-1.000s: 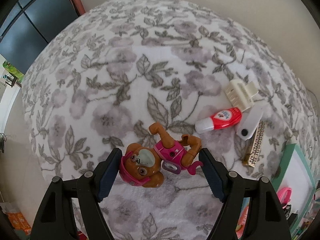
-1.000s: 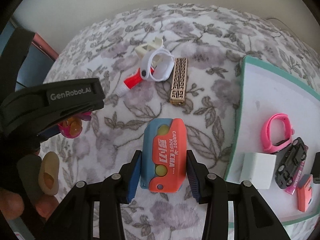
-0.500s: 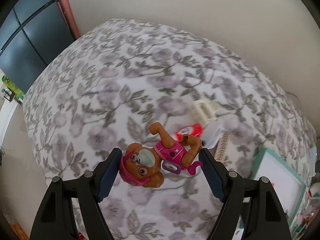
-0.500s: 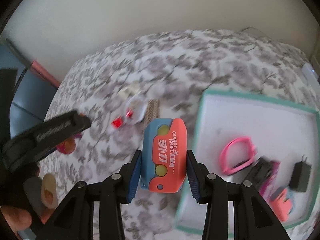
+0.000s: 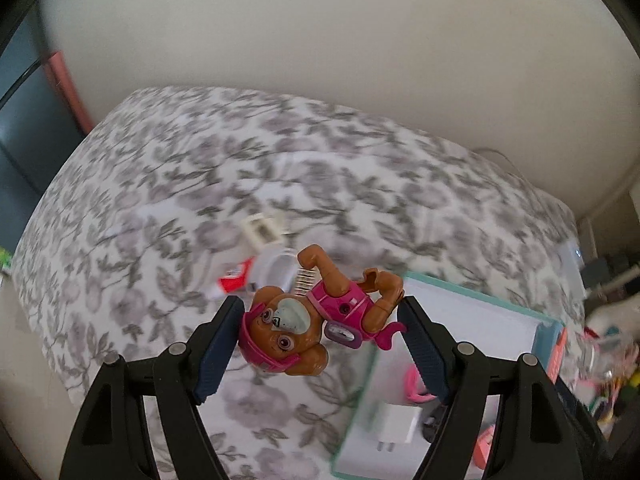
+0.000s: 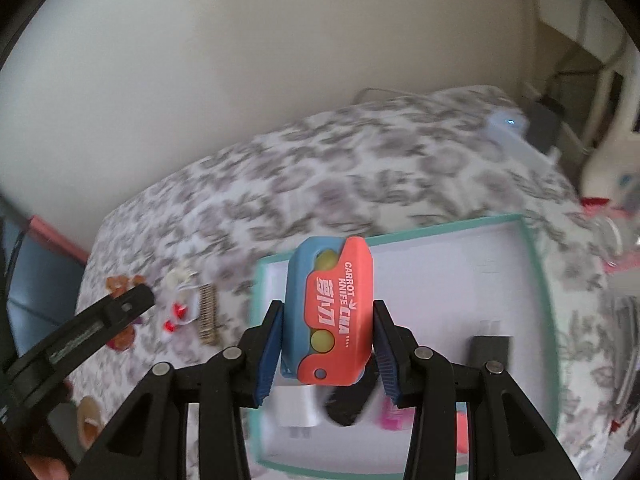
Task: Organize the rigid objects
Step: 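Lower the dog toy into the tray with the left tool while the right tool lowers the cutter, then open both tools to release the dog toy and cutter in the tray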
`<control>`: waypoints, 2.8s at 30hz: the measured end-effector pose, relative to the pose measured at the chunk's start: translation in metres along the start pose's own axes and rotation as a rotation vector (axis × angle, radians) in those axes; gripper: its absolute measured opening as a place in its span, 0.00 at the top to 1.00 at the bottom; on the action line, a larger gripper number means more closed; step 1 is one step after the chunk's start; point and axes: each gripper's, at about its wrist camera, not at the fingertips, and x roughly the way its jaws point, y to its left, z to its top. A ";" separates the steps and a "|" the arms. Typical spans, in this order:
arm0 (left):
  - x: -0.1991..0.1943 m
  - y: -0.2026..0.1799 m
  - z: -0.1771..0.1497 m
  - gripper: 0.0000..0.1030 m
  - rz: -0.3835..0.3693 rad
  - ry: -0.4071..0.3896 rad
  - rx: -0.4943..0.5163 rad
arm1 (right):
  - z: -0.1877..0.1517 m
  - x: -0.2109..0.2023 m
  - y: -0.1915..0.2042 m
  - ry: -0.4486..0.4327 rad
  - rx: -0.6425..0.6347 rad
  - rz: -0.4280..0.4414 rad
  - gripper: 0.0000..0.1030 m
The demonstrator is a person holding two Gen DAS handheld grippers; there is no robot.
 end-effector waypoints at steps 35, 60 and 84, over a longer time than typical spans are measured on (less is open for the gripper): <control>0.093 -0.106 -0.045 0.22 -0.020 0.195 0.304 | 0.000 0.055 -0.065 0.123 0.063 -0.237 0.56; 0.096 -0.117 -0.056 0.22 0.026 0.202 0.372 | -0.012 0.075 -0.069 0.187 0.068 -0.251 0.55; 0.077 -0.092 -0.030 0.20 -0.018 0.171 0.277 | 0.008 0.042 -0.054 0.125 0.033 -0.254 0.38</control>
